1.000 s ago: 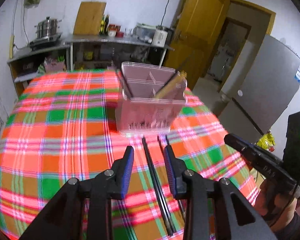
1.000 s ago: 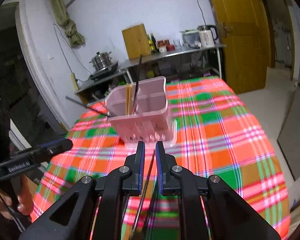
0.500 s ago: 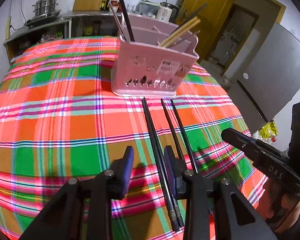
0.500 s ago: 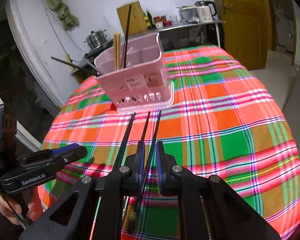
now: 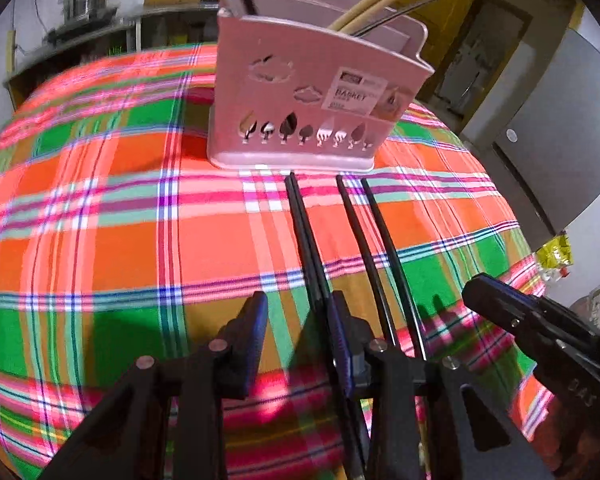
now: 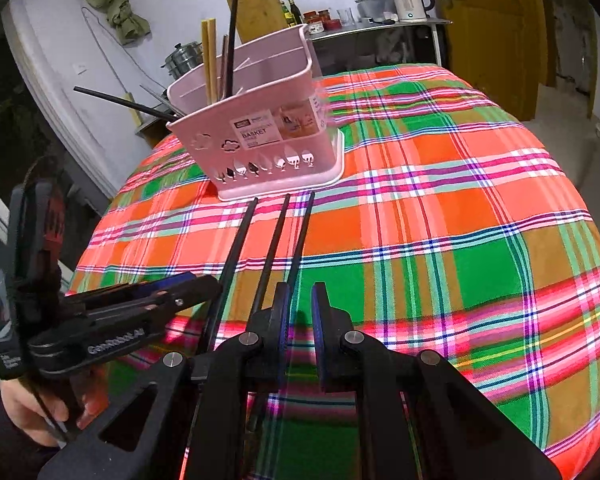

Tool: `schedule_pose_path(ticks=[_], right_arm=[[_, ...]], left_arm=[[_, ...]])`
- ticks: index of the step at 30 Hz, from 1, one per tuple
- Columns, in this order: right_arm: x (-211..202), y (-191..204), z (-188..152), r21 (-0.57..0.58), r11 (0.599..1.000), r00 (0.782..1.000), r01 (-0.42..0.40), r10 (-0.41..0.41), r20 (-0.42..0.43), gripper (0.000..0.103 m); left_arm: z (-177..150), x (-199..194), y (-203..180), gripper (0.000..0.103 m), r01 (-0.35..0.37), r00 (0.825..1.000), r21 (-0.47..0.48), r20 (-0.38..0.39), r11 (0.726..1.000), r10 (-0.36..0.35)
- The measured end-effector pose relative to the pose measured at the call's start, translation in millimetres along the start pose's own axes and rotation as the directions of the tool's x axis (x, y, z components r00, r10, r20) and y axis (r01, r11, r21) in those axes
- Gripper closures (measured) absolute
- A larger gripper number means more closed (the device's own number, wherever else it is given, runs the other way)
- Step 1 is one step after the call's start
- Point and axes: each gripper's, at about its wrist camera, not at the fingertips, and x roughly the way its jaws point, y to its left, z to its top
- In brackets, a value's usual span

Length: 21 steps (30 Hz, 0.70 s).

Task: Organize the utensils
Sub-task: 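Move both open tools back down to the remaining chopsticks, then grasp a black chopstick with the left tool while the right tool grasps another black chopstick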

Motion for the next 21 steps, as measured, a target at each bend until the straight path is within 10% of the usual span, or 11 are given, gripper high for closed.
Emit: schedule_pose_path(ticks=[21], right_arm=[[21, 7, 14, -0.026, 1.000, 1.000, 0.016, -0.016, -0.026, 0.092]], left_arm=[[2, -2, 20, 0.079, -0.053, 0.998, -0.009, 0.015, 0.999, 0.053]])
